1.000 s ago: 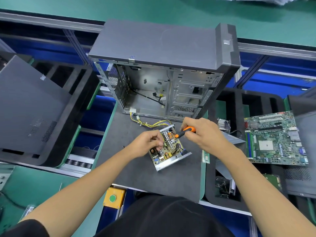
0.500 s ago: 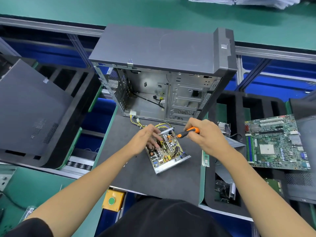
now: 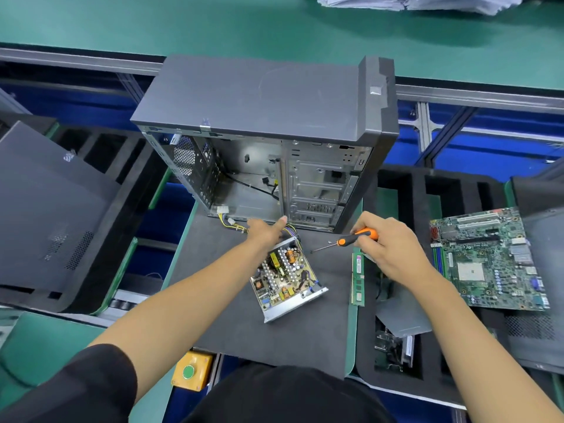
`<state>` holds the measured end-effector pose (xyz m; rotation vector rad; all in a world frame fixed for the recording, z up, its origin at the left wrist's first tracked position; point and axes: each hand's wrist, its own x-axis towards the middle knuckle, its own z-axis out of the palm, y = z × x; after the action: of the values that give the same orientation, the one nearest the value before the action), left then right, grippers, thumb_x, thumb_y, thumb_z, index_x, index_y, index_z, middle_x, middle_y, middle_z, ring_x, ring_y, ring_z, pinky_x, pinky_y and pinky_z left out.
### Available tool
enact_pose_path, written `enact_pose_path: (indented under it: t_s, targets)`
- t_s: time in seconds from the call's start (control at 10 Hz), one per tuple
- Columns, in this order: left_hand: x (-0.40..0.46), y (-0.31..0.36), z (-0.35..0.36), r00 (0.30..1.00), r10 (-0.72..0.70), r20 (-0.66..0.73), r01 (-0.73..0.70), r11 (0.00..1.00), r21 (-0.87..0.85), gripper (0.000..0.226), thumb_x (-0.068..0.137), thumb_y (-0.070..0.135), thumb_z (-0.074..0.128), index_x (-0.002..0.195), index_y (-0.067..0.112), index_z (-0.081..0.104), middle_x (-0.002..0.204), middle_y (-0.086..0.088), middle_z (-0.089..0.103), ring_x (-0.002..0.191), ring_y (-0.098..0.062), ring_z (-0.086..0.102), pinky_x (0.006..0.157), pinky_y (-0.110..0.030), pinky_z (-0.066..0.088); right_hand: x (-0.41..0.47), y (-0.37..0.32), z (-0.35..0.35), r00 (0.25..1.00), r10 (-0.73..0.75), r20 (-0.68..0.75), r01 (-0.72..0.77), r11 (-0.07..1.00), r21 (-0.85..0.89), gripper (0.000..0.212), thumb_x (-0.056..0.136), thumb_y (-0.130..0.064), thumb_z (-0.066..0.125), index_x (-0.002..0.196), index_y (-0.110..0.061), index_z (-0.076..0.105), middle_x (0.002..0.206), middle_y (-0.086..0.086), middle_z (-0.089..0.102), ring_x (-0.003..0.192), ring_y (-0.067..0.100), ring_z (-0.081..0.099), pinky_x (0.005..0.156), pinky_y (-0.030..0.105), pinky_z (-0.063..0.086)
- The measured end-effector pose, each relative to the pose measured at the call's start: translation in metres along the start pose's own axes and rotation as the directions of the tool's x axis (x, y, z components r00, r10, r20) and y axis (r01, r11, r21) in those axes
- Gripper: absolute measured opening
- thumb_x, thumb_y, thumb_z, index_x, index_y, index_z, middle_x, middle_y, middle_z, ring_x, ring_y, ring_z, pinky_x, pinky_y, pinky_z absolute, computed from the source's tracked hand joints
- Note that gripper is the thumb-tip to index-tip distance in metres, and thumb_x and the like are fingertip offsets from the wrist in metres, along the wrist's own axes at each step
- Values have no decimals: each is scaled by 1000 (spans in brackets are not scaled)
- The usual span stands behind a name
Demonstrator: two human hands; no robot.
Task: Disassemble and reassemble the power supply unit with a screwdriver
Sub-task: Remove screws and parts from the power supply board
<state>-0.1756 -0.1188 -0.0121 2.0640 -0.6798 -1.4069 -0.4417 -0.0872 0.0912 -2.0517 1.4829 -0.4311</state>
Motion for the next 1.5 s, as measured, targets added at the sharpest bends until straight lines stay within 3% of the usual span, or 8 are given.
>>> enact_pose_path:
  t_s: [0.2, 0.4, 0.7, 0.9, 1.1, 1.2, 1.3, 1.5]
  targets:
    - [4, 1, 21, 1000, -4, -24, 2, 997, -75, 40, 88, 17, 81, 111, -3, 56, 116, -23, 69, 67, -16, 69, 64, -27, 55, 4, 18, -6, 1000, -16, 16, 16, 1000, -18, 16, 78, -37, 45, 90, -32, 53, 66, -14, 57, 67, 12, 49, 55, 32, 31]
    - [-9, 5, 38, 991, 82, -101, -64, 983, 171, 62, 75, 55, 84, 102, 12, 47, 100, -8, 65, 93, -26, 64, 81, -38, 51, 10, 33, -10, 999, -29, 28, 30, 999, -36, 20, 77, -41, 39, 88, -31, 52, 55, -6, 51, 64, 13, 46, 55, 34, 33]
    - [-25, -7, 62, 959, 25, -284, 68, 947, 314, 66, 92, 64, 56, 122, 11, 32, 134, -14, 50, 131, -36, 40, 108, -47, 26, 15, 46, -17, 997, 4, 72, 3, 995, -95, 7, 83, -28, 50, 83, -35, 49, 54, -5, 48, 59, 12, 44, 51, 30, 27]
    - [-16, 4, 46, 862, -243, -445, 287, 957, 34, 95, 92, 62, 55, 149, -7, 22, 156, -27, 28, 145, -43, 26, 119, -51, 23, 18, 52, -23, 998, 11, 67, -3, 993, -115, 13, 87, -19, 58, 83, -31, 53, 55, -8, 49, 60, 12, 44, 52, 29, 25]
    - [7, 17, 20, 728, -400, -557, -79, 758, -647, 82, 100, 29, 57, 160, 1, 10, 164, -27, 16, 148, -49, 22, 119, -58, -9, 25, 50, -22, 997, -20, 75, 29, 993, -118, 13, 88, -20, 57, 84, -32, 52, 54, -6, 46, 61, 12, 44, 51, 30, 28]
    - [-5, 9, 23, 784, -382, -488, -11, 779, -627, 75, 93, 28, 71, 153, 5, 32, 154, -11, 43, 132, -36, 48, 117, -44, 27, 28, 49, -20, 996, -46, 74, 55, 990, -132, 14, 88, -20, 57, 83, -31, 51, 53, -6, 45, 60, 11, 44, 50, 29, 25]
    - [-32, 15, 28, 921, 22, -388, -154, 937, -312, 34, 86, 23, 82, 112, 13, 62, 96, 5, 71, 82, -5, 64, 80, -21, 45, 32, 48, -18, 995, -60, 74, 71, 985, -155, 13, 87, -18, 58, 82, -29, 52, 51, -7, 43, 57, 11, 43, 48, 28, 23]
    - [-62, 17, 41, 928, 124, -351, -245, 913, -326, 34, 87, 22, 80, 107, 16, 55, 104, -3, 72, 95, -23, 73, 87, -39, 57, 36, 45, -17, 994, -73, 87, 90, 973, -212, 10, 88, -18, 59, 84, -25, 53, 53, -5, 43, 59, 13, 43, 48, 28, 26]
